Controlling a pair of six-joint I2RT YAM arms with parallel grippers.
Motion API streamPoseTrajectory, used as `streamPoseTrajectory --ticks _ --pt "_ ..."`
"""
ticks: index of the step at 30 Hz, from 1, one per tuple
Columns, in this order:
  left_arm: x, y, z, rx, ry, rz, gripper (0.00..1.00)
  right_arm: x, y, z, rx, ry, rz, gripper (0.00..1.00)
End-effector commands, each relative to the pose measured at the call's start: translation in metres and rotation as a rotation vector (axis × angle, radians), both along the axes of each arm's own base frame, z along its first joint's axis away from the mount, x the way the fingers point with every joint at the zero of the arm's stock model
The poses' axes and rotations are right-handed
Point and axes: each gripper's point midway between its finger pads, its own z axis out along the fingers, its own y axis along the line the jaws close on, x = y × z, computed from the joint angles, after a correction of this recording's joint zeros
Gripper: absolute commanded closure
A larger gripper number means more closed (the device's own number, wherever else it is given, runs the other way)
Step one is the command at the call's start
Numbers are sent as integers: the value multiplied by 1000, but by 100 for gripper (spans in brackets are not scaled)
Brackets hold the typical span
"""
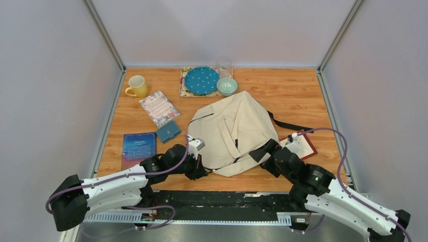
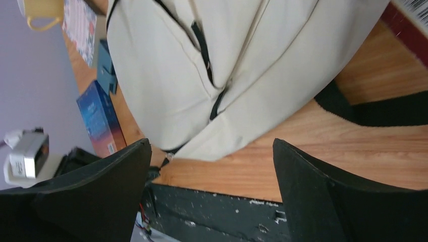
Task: Pack the student bag
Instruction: Unzip the student bag at the center of the board.
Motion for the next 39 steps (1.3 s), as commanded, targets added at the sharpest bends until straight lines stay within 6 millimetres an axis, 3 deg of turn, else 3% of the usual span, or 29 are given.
streamPoseTrajectory --ticks 1,5,8,11,14,18,20,21,24,27,31,35,39 --pt "4 -8 11 4 -25 -30 100 -1 10 7 61 -67 -45 6" --pt "5 -6 12 26 -10 -12 100 -3 4 -8 -18 -30 -76 4" --pt "6 -2 15 30 -12 8 100 -2 14 -15 -13 -39 -75 2" --pt "6 4 13 62 1 27 100 0 31 -14 34 -64 -36 1" --pt "5 3 16 66 24 39 100 0 35 -3 94 -85 -26 1" --pt "5 0 26 42 51 62 100 -5 8 9 116 -93 -91 1" --pt "4 -4 34 10 56 62 100 -10 -6 32 157 -104 -108 1" --pt "7 -5 36 4 47 72 100 -16 -20 25 102 -80 -111 2" --pt "11 -5 39 4 55 105 100 -29 -43 38 78 -62 -102 3" --pt "11 -7 42 14 66 103 100 -40 -53 39 53 -50 -58 5" --pt "15 -6 45 19 35 111 100 -44 -39 39 84 -75 27 6" --pt "16 -9 56 -3 12 87 100 -43 -28 39 142 -52 20 8" --pt "8 -9 51 14 32 40 100 -35 -10 29 187 -35 -10 12"
